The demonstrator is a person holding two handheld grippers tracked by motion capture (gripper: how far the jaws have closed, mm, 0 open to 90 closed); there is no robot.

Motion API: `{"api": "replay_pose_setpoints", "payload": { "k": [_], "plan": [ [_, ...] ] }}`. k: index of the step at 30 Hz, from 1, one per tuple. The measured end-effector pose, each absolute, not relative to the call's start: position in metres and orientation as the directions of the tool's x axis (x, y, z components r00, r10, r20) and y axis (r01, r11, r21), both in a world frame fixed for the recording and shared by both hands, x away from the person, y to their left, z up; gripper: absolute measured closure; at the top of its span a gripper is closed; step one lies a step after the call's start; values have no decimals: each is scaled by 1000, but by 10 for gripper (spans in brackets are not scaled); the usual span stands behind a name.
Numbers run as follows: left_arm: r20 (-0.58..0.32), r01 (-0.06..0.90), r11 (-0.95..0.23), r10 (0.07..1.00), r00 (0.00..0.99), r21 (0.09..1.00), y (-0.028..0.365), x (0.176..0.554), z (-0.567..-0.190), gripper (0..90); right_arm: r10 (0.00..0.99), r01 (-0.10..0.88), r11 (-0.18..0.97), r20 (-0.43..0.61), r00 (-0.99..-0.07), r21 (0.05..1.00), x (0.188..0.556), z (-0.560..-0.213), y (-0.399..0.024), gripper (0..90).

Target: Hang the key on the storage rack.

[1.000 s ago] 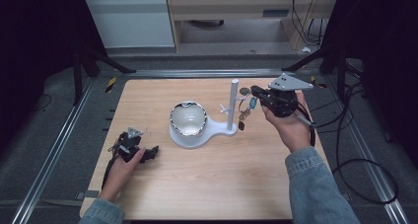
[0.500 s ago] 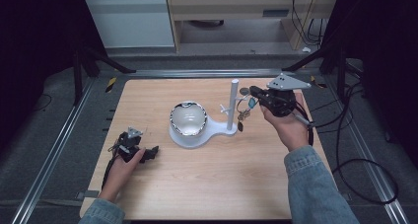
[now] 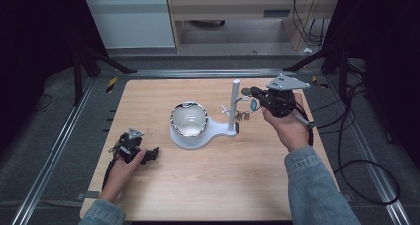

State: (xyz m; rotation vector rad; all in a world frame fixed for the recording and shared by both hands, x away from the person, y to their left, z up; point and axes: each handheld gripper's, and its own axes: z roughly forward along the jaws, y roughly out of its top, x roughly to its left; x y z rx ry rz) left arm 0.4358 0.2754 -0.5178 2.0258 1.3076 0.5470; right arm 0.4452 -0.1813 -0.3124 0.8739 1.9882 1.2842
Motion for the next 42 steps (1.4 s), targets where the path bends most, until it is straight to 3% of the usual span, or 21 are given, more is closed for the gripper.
{"api": "replay_pose_setpoints", "payload": {
  "k": [42],
  "plan": [
    [-5, 636, -285, 911, 413, 717, 275, 436, -518, 0, 806, 270, 255, -50, -590, 928, 461, -327, -187, 886]
  ]
}}
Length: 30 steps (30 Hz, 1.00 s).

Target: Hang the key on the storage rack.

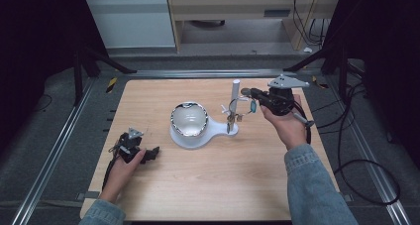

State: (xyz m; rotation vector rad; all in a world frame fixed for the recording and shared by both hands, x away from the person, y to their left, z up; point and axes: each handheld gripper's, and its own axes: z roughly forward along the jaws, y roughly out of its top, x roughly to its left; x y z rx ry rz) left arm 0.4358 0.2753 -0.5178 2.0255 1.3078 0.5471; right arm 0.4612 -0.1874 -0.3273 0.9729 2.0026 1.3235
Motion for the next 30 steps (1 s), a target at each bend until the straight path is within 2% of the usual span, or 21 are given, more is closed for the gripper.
{"api": "replay_pose_setpoints", "payload": {
  "k": [21, 30],
  "plan": [
    [-5, 636, -285, 911, 413, 717, 275, 436, -518, 0, 832, 333, 235, -12, -555, 913, 469, -336, -199, 838],
    [-5, 636, -285, 911, 413, 717, 275, 436, -518, 0, 842, 330, 224, -11, -540, 917, 469, -336, -201, 753]
  ]
}}
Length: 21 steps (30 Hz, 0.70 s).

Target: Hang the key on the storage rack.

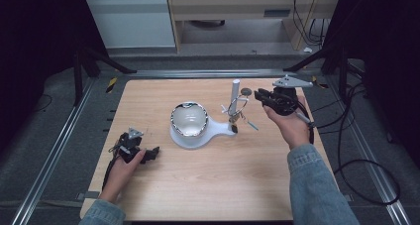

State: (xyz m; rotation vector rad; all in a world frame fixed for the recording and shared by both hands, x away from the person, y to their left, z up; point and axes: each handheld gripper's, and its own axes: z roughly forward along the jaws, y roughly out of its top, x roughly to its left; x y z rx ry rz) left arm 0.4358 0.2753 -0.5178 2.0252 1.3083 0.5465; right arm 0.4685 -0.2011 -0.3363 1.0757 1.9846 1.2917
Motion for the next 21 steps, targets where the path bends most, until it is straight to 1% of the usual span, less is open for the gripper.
{"api": "replay_pose_setpoints", "payload": {
  "k": [3, 4, 5, 8, 9, 10, 11, 12, 13, 15, 19, 20, 21],
  "plan": [
    [-5, 636, -285, 911, 413, 717, 275, 436, -518, 0, 847, 329, 220, -12, -532, 918, 468, -336, -202, 727],
    [-5, 636, -285, 911, 413, 717, 275, 436, -518, 0, 851, 326, 217, -15, -525, 920, 468, -335, -203, 702],
    [-5, 636, -285, 911, 413, 717, 275, 436, -518, 0, 851, 326, 217, -15, -525, 920, 468, -335, -203, 702],
    [-5, 636, -285, 910, 414, 717, 275, 436, -518, 0, 860, 324, 214, -20, -510, 922, 467, -335, -205, 634],
    [-5, 636, -285, 910, 414, 717, 275, 436, -518, 0, 860, 324, 214, -20, -510, 922, 467, -335, -205, 634],
    [-5, 636, -285, 911, 413, 717, 275, 436, -518, 0, 864, 322, 210, -21, -503, 923, 467, -335, -206, 592],
    [-5, 636, -285, 911, 413, 717, 275, 436, -518, 0, 866, 323, 206, -18, -500, 924, 467, -335, -207, 576],
    [-5, 636, -285, 911, 413, 717, 275, 436, -518, 0, 868, 321, 204, -19, -496, 925, 467, -334, -207, 543],
    [-5, 636, -285, 911, 413, 717, 275, 436, -518, 0, 868, 321, 204, -19, -496, 925, 467, -334, -207, 543],
    [-5, 636, -285, 911, 413, 717, 275, 436, -518, 0, 875, 316, 202, -26, -483, 927, 466, -334, -208, 480],
    [-5, 636, -285, 911, 413, 717, 275, 436, -518, 0, 882, 314, 196, -27, -471, 929, 465, -334, -209, 391],
    [-5, 636, -285, 911, 413, 717, 275, 436, -518, 0, 881, 313, 198, -29, -471, 929, 464, -334, -210, 372],
    [-5, 636, -285, 911, 413, 717, 275, 436, -518, 0, 881, 313, 198, -29, -471, 929, 464, -334, -210, 372]
  ]
}}
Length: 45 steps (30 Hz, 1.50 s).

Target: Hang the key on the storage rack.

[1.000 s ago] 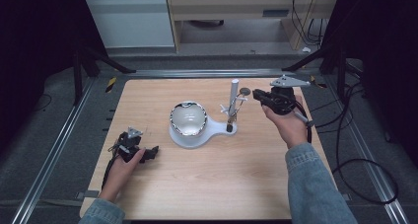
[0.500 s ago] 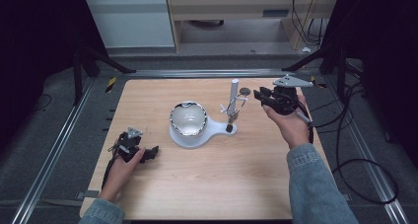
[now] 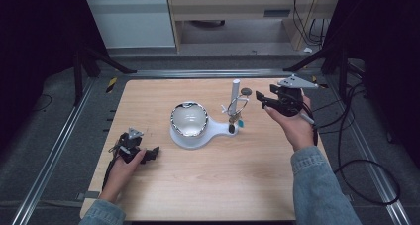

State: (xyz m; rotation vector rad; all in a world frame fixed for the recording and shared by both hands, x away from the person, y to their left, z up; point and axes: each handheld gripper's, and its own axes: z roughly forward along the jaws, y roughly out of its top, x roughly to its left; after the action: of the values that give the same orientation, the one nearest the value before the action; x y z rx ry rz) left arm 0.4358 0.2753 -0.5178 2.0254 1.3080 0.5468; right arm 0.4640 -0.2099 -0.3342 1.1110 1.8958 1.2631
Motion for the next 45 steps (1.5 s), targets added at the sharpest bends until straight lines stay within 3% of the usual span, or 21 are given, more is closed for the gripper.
{"api": "replay_pose_setpoints", "payload": {
  "k": [7, 18, 45],
  "plan": [
    [-5, 636, -285, 911, 413, 717, 275, 436, -518, 0, 882, 317, 200, -30, -469, 927, 458, -335, -211, 202],
    [-5, 636, -285, 910, 414, 717, 275, 436, -518, 0, 878, 294, 214, -51, -476, 932, 444, -338, -213, 94],
    [-5, 636, -286, 910, 414, 717, 275, 436, -518, 0, 883, 344, 232, -49, -466, 910, 425, -379, -232, 68]
  ]
}}
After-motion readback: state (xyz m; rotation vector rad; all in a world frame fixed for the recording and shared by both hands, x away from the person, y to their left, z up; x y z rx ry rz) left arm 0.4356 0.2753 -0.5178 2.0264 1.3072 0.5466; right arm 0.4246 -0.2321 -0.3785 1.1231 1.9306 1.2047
